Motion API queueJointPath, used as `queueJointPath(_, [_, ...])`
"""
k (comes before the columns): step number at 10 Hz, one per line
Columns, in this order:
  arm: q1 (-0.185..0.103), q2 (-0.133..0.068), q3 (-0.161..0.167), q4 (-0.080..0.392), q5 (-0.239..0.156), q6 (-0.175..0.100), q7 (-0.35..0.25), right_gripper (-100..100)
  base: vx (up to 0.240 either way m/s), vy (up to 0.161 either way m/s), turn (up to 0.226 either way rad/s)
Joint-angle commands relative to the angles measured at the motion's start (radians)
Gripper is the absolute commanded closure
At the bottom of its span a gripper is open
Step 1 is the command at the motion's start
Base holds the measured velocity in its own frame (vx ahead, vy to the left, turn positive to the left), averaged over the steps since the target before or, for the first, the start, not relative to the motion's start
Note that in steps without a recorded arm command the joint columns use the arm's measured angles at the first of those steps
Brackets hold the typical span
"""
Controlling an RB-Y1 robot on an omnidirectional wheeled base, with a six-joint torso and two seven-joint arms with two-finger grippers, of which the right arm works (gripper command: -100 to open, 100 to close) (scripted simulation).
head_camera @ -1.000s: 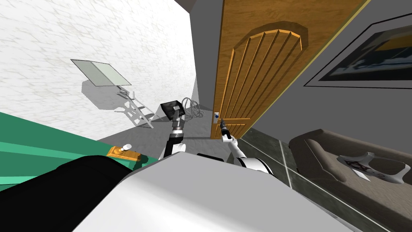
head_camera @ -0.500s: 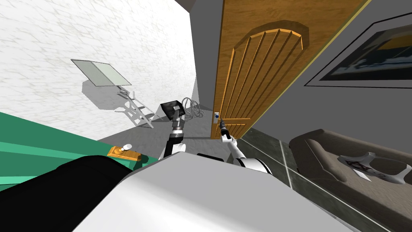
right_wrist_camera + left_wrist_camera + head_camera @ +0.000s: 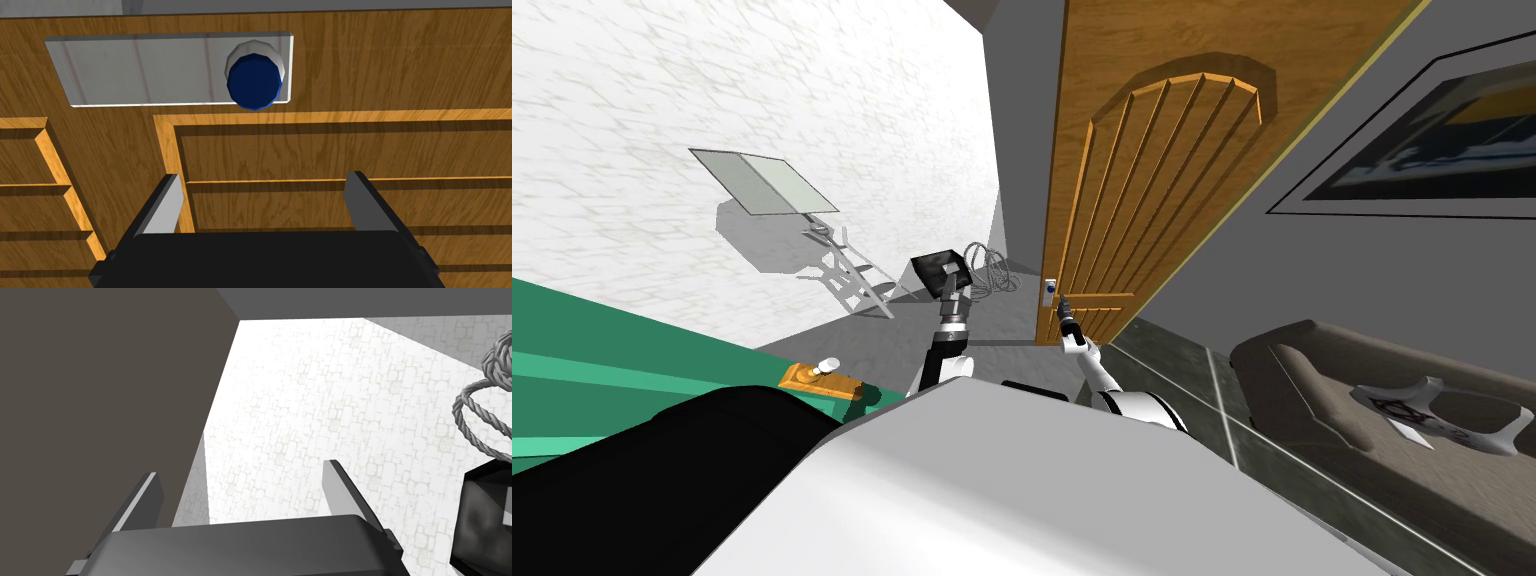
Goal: Push the door open
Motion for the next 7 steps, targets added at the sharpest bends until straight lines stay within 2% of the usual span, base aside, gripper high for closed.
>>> queueJointPath(1, [0.0,0.0,0.0,0.0,0.0,0.0,0.0,-100,0.0,0.0,0.0])
queueJointPath(4, [0.0,0.0,0.0,0.0,0.0,0.0,0.0,-100,0.003,0.004,0.011])
queueJointPath(5, [0.0,-0.029,0.0,0.0,0.0,0.0,0.0,-100,0.012,-0.015,-0.015])
queueJointPath(7, [0.0,-0.064,0.001,-0.001,-0.001,0.0,0.0,-100,0.035,-0.024,-0.011])
